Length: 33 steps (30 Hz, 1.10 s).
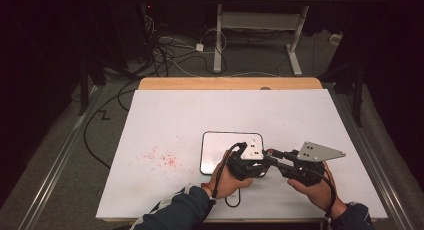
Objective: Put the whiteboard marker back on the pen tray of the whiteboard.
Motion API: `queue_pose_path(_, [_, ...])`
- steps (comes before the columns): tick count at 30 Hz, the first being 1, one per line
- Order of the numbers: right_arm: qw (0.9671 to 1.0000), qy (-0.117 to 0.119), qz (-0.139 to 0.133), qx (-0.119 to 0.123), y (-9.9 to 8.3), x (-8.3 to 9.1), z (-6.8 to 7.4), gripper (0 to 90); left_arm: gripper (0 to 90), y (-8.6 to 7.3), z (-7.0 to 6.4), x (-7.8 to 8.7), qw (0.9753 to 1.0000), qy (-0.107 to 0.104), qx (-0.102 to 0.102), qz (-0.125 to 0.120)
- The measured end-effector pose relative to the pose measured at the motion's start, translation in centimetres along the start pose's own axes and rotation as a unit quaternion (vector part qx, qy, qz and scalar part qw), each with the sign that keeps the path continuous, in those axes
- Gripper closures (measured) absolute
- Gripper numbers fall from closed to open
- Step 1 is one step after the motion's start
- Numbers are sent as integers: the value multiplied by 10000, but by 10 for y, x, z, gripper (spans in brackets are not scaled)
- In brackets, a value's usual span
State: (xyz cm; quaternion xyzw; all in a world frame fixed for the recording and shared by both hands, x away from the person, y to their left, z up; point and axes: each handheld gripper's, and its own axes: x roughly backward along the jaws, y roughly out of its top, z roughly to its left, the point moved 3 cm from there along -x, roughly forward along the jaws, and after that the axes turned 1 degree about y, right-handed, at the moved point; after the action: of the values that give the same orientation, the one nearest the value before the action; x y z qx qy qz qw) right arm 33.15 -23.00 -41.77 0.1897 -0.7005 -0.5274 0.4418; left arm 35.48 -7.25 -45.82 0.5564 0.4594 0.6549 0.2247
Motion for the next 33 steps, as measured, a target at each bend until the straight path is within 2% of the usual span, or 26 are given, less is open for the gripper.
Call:
queue_pose_path(2, [10000, 0, 11, -13, 1, -1, -1, 807, 780, 0, 0, 0, 10000, -21, 20, -31])
queue_pose_path(4, [10000, -2, -2, -54, 2, -2, -3, 811, 759, 0, 1, 2, 9999, 61, 57, -72])
queue_pose_path(6, [9998, -67, 9, -177, 3, -2, -6, 812, 641, 0, 4, 7, 9997, 212, 117, -76])
queue_pose_path(9, [9989, -166, 66, -433, 6, -1, -14, 813, 439, -5, 7, 24, 9987, 514, 15, 7])
queue_pose_path(11, [9975, -274, 210, -609, 8, -2, -22, 813, 355, -13, 10, 41, 9965, 787, -253, 74])
queue_pose_path(13, [9946, -221, 377, -942, 9, -5, -32, 813, 322, -23, 13, 62, 9944, 987, -384, -5])
queue_pose_path(15, [9894, -29, 617, -1311, 7, -12, -42, 813, 291, -34, 17, 84, 9898, 1289, -597, 47])
queue_pose_path(16, [9865, 14, 675, -1495, 5, -15, -47, 813, 287, -41, 19, 95, 9875, 1440, -631, 93])
queue_pose_path(18, [9790, 235, 871, -1827, 1, -21, -53, 813, 254, -54, 24, 115, 9852, 1644, -457, 129])
queue_pose_path(19, [9764, 232, 906, -1947, -1, -25, -57, 813, 254, -61, 27, 124, 9837, 1752, -375, 141])
queue_pose_path(20, [9742, 278, 892, -2056, -2, -29, -61, 813, 253, -68, 31, 131, 9843, 1715, -395, 107])
queue_pose_path(21, [9712, 307, 913, -2179, -3, -32, -64, 812, 253, -77, 33, 140, 9817, 1884, -187, 221])
queue_pose_path(22, [9695, 294, 910, -2257, -3, -36, -68, 811, 252, -86, 35, 146, 9793, 1997, -98, 312])
queue_pose_path(23, [9687, 225, 921, -2293, -4, -39, -71, 811, 249, -95, 37, 151, 9767, 2103, -28, 416])
queue_pose_path(25, [9669, 111, 988, -2351, -5, -48, -78, 811, 228, -111, 42, 161, 9743, 2180, 206, 520])
queue_pose_path(27, [9605, 84, 995, -2596, -8, -56, -85, 809, 228, -124, 47, 168, 9707, 2276, 434, 641])
queue_pose_path(30, [9551, -15, 1053, -2771, -16, -70, -92, 795, 227, -136, 56, 175, 9672, 2323, 754, 696])
queue_pose_path(31, [9521, -47, 1069, -2863, -19, -74, -93, 787, 227, -139, 58, 177, 9664, 2321, 869, 680])
queue_pose_path(33, [9500, -243, 1169, -2884, -25, -80, -95, 770, 227, -141, 61, 177, 9658, 2281, 1028, 685])
